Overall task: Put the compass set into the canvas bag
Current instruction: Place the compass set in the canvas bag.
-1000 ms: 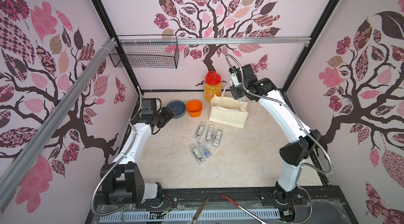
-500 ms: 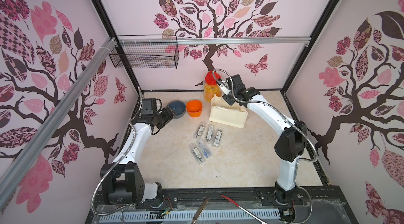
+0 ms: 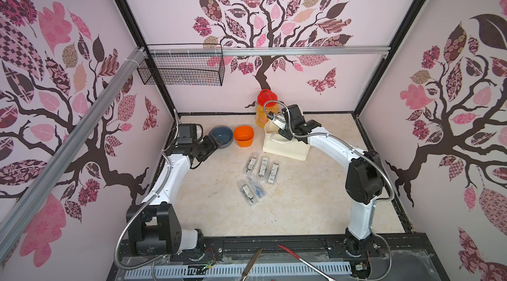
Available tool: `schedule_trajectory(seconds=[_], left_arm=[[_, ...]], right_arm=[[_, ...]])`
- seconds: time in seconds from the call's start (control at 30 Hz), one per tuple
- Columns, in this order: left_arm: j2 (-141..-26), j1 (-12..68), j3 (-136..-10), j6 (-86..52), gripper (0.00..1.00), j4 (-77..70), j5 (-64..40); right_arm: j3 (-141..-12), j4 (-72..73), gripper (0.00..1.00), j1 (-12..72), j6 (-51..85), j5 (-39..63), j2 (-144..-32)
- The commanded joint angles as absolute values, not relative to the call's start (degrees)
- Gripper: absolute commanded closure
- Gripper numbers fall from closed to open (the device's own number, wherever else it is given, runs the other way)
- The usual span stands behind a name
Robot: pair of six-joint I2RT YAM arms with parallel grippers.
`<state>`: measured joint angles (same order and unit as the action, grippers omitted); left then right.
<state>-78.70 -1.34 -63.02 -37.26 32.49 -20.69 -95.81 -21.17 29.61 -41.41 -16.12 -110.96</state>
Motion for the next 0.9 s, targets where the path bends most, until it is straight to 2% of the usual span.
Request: schedule_trajectory(seconds=[0.0, 0.7, 0.87], left_arm=[[-78.73, -1.45, -61.66, -36.19, 0.35, 32.69, -20.82], [-77.70, -1.41, -60.66, -36.04, 0.34, 33.61, -21.02], [-77.54, -1.45, -60.65, -36.11, 0.35, 33.62, -21.08]], right_arm=[[-95.95, -21.01, 0.58, 29.97, -43.24, -14.88, -109.85], [-93.37, -21.64, 0.51, 29.91, -42.93, -11.37, -114.04], [-92.99, -20.37, 0.45, 29.85, -42.65, -12.31, -114.06]])
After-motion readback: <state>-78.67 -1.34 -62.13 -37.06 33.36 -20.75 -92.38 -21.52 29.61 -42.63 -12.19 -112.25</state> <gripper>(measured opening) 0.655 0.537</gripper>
